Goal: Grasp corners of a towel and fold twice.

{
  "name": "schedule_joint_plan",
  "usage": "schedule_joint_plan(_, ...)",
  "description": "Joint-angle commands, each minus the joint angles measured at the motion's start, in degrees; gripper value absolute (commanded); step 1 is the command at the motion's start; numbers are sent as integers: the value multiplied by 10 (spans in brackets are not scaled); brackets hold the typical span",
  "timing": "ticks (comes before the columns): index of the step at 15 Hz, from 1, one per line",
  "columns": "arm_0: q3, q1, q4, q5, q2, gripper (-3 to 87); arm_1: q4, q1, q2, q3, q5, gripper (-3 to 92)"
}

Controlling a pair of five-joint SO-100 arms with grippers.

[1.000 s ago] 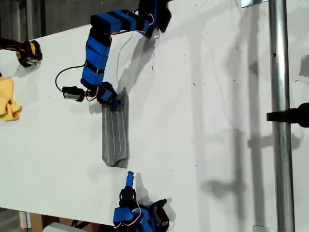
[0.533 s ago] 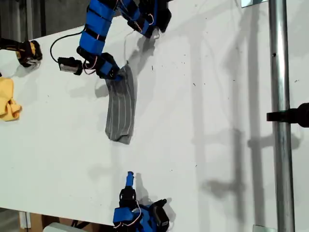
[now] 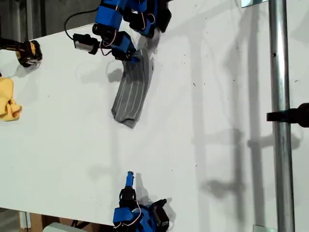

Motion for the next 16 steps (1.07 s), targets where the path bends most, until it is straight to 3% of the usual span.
schedule_joint_plan(1, -18, 4, -11, -8, 4, 101, -77, -30, 14, -32, -7, -1)
schedule_joint_plan(8, -18, 5, -18, -6, 4, 102, -200, 10, -296, -323, -136, -1)
schedule_joint_plan(16, -18, 6, -15, -5, 4, 103, -306, 24, -648, -543, -157, -1)
